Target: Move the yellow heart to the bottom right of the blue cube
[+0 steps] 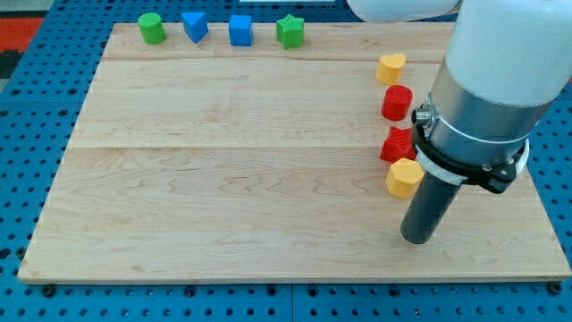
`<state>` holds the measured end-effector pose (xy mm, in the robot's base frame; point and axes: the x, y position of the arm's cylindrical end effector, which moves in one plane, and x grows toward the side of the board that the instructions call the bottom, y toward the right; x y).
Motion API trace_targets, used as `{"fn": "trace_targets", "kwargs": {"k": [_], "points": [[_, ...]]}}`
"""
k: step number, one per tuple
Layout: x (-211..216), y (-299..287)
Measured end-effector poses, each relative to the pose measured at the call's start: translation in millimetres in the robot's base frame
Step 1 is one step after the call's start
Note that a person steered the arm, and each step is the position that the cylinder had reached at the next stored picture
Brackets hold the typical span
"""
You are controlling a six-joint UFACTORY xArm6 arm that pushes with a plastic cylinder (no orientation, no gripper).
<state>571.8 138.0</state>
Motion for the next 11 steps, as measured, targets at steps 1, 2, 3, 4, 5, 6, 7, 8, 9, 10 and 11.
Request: {"fn": "trace_targets", "kwargs": {"k": [1,2,3,4,5,6,7,8,9,10,11], "points": [[0,0],[-1,0],[-21,1],[-60,47],[-156,110],[-252,124],[-286,68],[-273,-18],[-252,-95],[-232,-176],[-214,-173]]}}
